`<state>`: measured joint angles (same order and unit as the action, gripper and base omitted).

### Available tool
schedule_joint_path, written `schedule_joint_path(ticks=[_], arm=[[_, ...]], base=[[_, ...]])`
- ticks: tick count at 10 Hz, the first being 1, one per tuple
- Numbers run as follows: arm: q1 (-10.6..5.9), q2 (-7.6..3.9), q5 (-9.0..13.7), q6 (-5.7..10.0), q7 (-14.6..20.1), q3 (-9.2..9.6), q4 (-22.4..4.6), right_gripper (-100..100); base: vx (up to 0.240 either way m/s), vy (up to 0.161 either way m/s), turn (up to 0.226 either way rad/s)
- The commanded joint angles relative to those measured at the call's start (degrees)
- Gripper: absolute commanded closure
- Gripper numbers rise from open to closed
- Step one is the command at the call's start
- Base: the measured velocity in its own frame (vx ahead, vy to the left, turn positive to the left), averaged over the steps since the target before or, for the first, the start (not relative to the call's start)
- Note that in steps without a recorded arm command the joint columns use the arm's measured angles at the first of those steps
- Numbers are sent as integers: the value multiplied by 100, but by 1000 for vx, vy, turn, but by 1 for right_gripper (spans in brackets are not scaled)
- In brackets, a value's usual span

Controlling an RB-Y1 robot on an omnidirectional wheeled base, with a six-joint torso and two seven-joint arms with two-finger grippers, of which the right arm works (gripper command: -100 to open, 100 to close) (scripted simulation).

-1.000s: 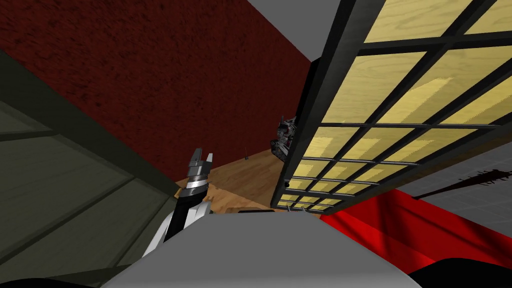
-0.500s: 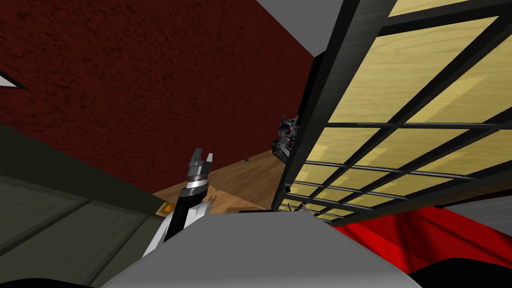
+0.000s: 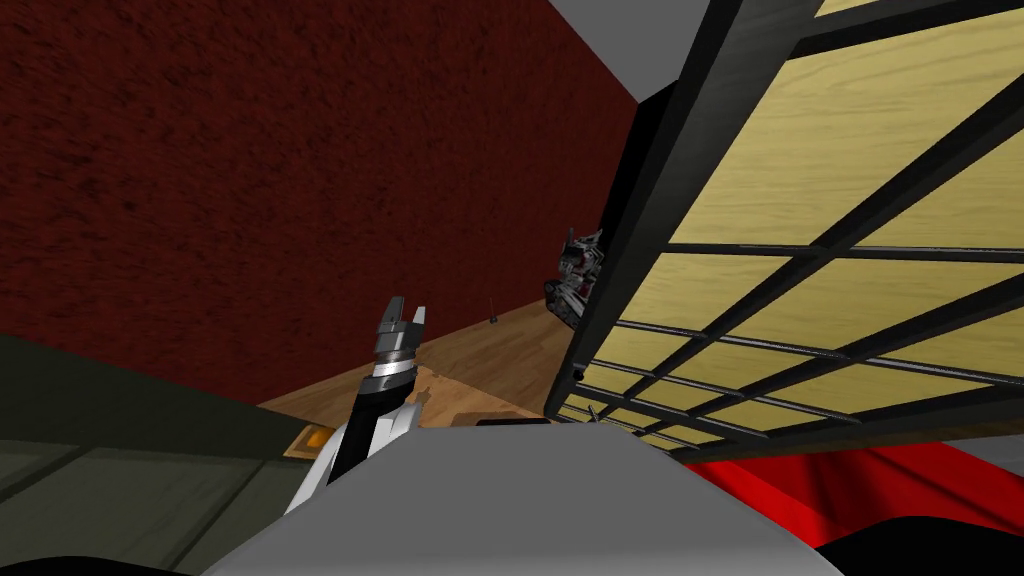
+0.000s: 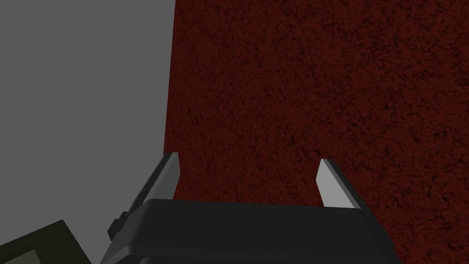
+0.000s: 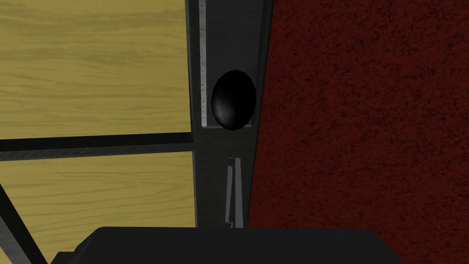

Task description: Push the door open

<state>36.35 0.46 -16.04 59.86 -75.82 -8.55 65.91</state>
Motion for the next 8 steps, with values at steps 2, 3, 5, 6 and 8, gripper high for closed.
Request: schedule_joint_path(ticks=[2,3,5,6,8], arm=[[3,-2,0,1,0,-1,-1,100],[3,-2,0,1,0,-1,-1,100],[94,-181,103,117,-55,35,-48,-100],[159,-224,177,199,-94,61,-82,-100],[298,-133,334,375,-178,116,-153,-100]], base=[[-26,-4,0],[-10,-2,0],[14,16,-78],[62,70,-223],[78,87,-146]])
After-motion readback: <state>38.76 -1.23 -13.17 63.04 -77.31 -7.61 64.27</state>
